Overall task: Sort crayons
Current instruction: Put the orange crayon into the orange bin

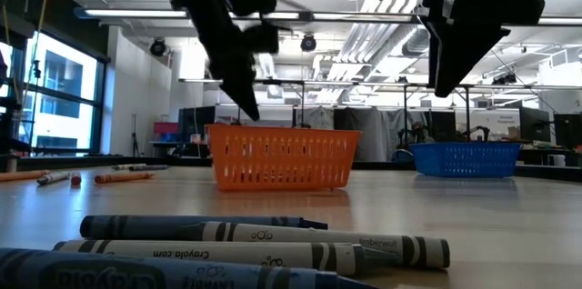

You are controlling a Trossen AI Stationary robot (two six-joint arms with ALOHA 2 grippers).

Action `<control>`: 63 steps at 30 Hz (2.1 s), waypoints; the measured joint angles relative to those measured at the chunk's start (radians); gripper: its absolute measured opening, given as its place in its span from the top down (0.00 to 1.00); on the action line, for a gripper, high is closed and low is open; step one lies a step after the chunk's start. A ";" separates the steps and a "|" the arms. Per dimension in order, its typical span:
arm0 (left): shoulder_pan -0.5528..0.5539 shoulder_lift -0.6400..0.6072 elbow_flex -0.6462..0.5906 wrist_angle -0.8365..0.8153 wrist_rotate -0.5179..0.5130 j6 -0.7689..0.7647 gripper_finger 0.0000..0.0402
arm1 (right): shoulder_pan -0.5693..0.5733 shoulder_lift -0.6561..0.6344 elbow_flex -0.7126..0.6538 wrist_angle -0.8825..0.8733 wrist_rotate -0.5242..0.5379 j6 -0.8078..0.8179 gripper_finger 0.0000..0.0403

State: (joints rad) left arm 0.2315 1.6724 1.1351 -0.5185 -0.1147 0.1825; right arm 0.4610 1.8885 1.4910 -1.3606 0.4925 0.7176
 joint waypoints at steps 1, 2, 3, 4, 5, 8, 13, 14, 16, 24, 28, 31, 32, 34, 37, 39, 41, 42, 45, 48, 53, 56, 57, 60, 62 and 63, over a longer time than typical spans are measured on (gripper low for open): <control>0.023 0.014 0.000 0.009 0.001 0.007 0.76 | 0.000 0.000 0.000 0.000 -0.003 -0.002 0.60; 0.045 0.029 0.000 0.017 0.001 0.014 0.76 | 0.000 0.000 0.000 -0.001 -0.004 -0.005 0.60; 0.062 0.043 0.001 0.027 0.002 0.020 0.76 | 0.000 0.000 0.000 -0.005 -0.004 -0.010 0.60; 0.078 0.059 0.007 0.027 0.002 0.022 0.76 | 0.000 0.000 0.000 -0.015 -0.004 -0.012 0.60; 0.091 0.078 0.017 0.024 0.001 0.022 0.76 | 0.000 0.000 0.000 -0.031 -0.004 -0.012 0.60; 0.117 0.137 0.060 0.004 -0.002 0.059 0.76 | 0.006 0.000 0.000 -0.086 -0.012 0.003 0.60; 0.111 0.232 0.160 -0.015 -0.003 0.168 0.76 | 0.043 -0.054 0.000 -0.145 0.013 0.040 0.60; 0.108 0.252 0.183 -0.025 -0.005 0.191 0.76 | 0.050 -0.077 0.000 -0.141 0.014 0.061 0.60; 0.106 0.286 0.220 -0.057 -0.006 0.233 0.76 | 0.068 -0.129 0.000 -0.129 0.033 0.111 0.60; 0.109 0.362 0.324 -0.116 -0.054 0.356 0.77 | 0.153 -0.265 0.000 -0.094 0.190 0.225 0.60; 0.122 0.363 0.343 -0.113 -0.052 0.384 0.77 | 0.164 -0.284 -0.035 -0.087 0.233 0.225 0.60; 0.136 0.363 0.343 -0.119 -0.053 0.384 0.77 | 0.163 -0.319 -0.132 -0.078 0.208 0.250 0.60; 0.139 0.363 0.343 -0.125 -0.052 0.379 0.77 | 0.160 -0.334 -0.168 -0.074 0.197 0.269 0.60; 0.149 0.363 0.343 -0.141 -0.052 0.375 0.77 | 0.154 -0.374 -0.248 -0.061 0.181 0.309 0.60; 0.159 0.363 0.343 -0.150 -0.052 0.370 0.77 | 0.148 -0.445 -0.362 -0.012 0.160 0.360 0.60; 0.169 0.363 0.343 -0.151 -0.052 0.365 0.77 | 0.144 -0.497 -0.431 0.042 0.150 0.376 0.60; 0.179 0.363 0.343 -0.153 -0.042 0.361 0.77 | 0.135 -0.548 -0.492 0.097 0.148 0.382 0.60; 0.184 0.363 0.343 -0.154 -0.036 0.360 0.77 | 0.132 -0.573 -0.518 0.121 0.144 0.382 0.60; 0.196 0.363 0.343 -0.156 -0.021 0.360 0.77 | 0.120 -0.635 -0.580 0.176 0.142 0.376 0.60; 0.209 0.364 0.343 -0.164 -0.018 0.350 0.77 | 0.103 -0.683 -0.620 0.206 0.143 0.357 0.60; 0.228 0.397 0.346 -0.183 -0.017 0.343 0.77 | 0.072 -0.733 -0.658 0.265 0.142 0.294 0.60; 0.234 0.439 0.387 -0.261 -0.022 0.350 0.77 | 0.053 -0.745 -0.661 0.284 0.142 0.262 0.60; 0.234 0.455 0.408 -0.286 -0.027 0.359 0.77 | 0.048 -0.746 -0.661 0.288 0.142 0.251 0.60; 0.233 0.489 0.474 -0.329 -0.038 0.380 0.77 | 0.035 -0.746 -0.661 0.296 0.140 0.241 0.60; 0.233 0.501 0.509 -0.327 -0.046 0.397 0.77 | 0.030 -0.746 -0.662 0.297 0.135 0.241 0.60; 0.233 0.503 0.525 -0.329 -0.046 0.406 0.77 | 0.029 -0.746 -0.662 0.297 0.133 0.241 0.60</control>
State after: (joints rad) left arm 0.4644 2.1756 1.6601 -0.8478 -0.1604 0.5884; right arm 0.4904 1.1423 0.8291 -1.0632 0.6251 0.9581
